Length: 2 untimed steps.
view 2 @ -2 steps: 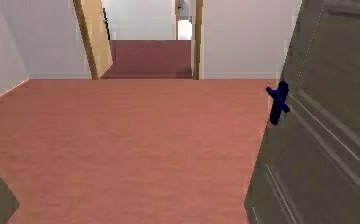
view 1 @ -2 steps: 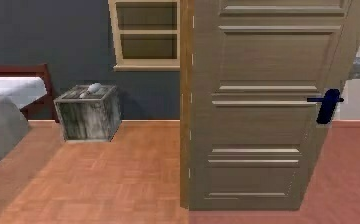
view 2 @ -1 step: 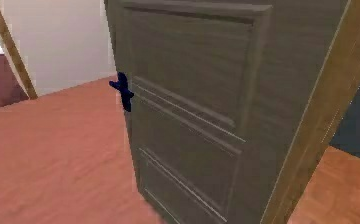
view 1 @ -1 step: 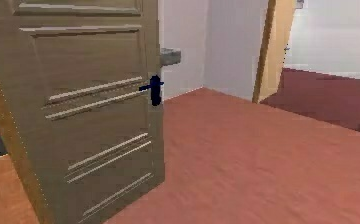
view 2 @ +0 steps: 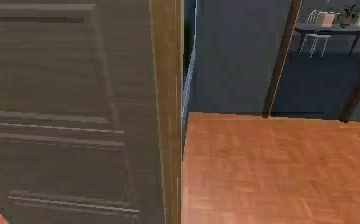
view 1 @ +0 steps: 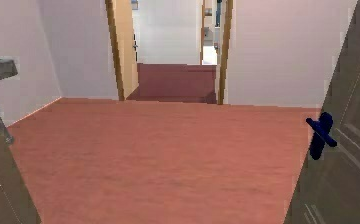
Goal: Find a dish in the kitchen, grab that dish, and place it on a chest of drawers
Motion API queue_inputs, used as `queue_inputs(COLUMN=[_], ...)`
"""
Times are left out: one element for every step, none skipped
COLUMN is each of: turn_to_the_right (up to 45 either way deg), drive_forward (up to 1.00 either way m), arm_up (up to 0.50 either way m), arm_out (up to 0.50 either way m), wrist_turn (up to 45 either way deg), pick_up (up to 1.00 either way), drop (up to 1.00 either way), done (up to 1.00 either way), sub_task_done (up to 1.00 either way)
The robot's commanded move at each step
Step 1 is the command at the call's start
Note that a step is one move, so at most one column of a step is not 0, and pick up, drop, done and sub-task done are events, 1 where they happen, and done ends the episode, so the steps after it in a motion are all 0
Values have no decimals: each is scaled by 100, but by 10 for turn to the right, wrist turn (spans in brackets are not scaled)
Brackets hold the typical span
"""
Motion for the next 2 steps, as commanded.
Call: queue_inputs(turn_to_the_right=[0, 0], drive_forward=[100, 100], arm_up=[0, 0], arm_out=[0, 0], wrist_turn=[0, 0], pick_up=[0, 0], drop=[0, 0], done=[0, 0], sub_task_done=[0, 0])
